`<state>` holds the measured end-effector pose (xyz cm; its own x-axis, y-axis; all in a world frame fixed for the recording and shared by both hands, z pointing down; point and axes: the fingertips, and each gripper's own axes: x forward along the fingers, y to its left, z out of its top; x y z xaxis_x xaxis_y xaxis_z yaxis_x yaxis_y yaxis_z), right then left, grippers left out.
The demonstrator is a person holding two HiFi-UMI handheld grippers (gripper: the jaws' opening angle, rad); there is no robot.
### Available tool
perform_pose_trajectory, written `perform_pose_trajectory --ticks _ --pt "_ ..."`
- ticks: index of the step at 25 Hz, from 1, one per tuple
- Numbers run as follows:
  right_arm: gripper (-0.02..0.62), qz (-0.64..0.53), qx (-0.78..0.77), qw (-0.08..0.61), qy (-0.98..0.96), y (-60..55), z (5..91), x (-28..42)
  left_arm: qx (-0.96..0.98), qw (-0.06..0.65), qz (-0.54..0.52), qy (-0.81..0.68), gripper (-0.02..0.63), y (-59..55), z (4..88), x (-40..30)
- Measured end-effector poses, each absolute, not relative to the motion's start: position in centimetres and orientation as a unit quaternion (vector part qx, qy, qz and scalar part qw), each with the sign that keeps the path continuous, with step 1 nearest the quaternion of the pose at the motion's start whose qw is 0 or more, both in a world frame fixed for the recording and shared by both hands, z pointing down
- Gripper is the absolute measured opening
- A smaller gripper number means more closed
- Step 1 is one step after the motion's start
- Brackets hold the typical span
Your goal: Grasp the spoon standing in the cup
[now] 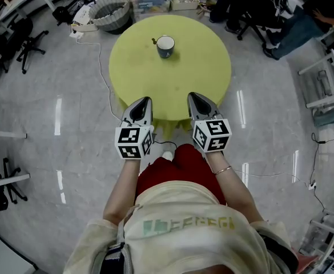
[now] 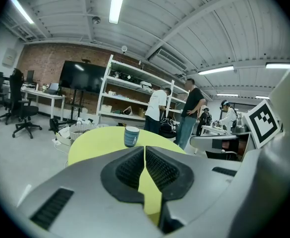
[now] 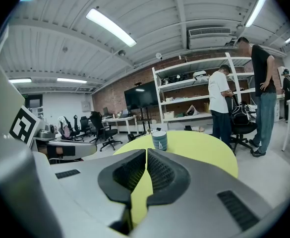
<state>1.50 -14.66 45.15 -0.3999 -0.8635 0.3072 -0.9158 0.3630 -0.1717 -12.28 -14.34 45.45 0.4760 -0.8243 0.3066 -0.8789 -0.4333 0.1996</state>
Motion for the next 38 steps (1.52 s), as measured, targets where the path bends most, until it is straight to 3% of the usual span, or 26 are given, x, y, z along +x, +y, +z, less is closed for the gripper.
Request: perform_pose_trajectory --ticks 17,34,38 --pt "0.038 0.161 0.53 0.092 -0.827 -18.4 45.7 1.2 0.841 0.155 0.084 -0.512 0.029 -18.9 45.1 -11.4" --pt "0.038 0.171 0.493 0.103 -0.847 -28.8 47.1 3.5 0.805 0.189 0.075 -0.557 0.031 -30.2 46.5 -10.4" --pt "0.038 0.173 0.485 0.109 -0.851 -31.5 47.4 4.3 0.8 0.198 0.076 -0.561 0.075 -33.1 46.8 -9.5"
